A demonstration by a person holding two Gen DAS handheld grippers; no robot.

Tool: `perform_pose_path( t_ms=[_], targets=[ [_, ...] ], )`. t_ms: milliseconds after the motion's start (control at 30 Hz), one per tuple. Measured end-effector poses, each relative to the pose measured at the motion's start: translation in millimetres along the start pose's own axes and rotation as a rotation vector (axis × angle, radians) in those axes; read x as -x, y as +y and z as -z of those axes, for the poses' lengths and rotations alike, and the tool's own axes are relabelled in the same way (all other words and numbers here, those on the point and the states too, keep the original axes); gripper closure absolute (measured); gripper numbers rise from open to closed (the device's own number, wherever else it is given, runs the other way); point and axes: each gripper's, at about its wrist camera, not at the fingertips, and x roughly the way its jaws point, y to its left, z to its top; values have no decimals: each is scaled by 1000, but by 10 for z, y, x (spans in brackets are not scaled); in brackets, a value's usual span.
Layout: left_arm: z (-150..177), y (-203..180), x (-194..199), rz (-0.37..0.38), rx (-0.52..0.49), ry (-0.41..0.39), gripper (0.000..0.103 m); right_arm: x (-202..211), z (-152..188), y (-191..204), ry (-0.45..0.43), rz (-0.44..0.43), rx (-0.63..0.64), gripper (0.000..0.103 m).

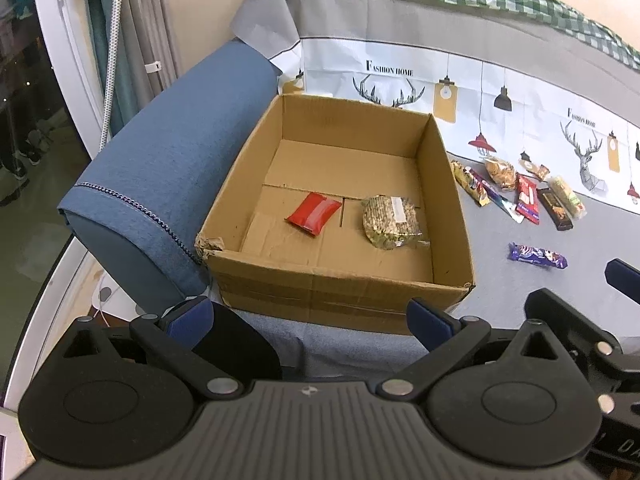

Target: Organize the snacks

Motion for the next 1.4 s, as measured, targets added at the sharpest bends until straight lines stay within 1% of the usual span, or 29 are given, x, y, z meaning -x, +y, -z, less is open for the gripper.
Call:
perform_pose_path(
  t_ms=[200,367,467,533,700,800,900,967,1033,1067,1200,1333,1400],
  targets=[
    [-158,-150,-123,-9,-9,19,0,-79,30,-247,5,30,-63,1],
    [-405,-408,-233,12,-24,27,0,-104,7,-528,-11,65,-121,1],
    [-614,-673,-316,27,-41,14,0,-122,-18,-796,-27,114,-160,1],
    [-756,-901,-388,39,-61,4,0,-141,-21,-1027,-31,166,-190,1],
    [-1126,-1586,-665,108,-112,17,0,-182,-19,-1638,-33,286,-263,1],
    [-1322,-2059,-978,135,-131,46,0,-262,-9,-2008,-32,349,-293,1],
    [-1493,-2465,-1438,135,-108,97,0,-424,-7,-2394,-12,399,-316,1],
    [-1594,-2721,-1831,117,-84,147,0,-582,6,-2659,13,415,-327,1],
    [-1666,-2881,-2200,104,-56,208,0,-779,23,-2918,44,439,-343,1],
    [-1695,-2954,-2392,83,-34,235,0,-903,38,-3060,62,444,-350,1],
    [-1769,-3093,-3042,21,69,323,0,-1421,119,-3558,127,455,-392,1],
    [-1776,-3134,-3599,-97,102,416,0,-1939,220,-3917,187,423,-447,1],
    [-1765,-3079,-3814,-131,117,470,0,-2183,271,-4036,212,411,-447,1]
  ],
)
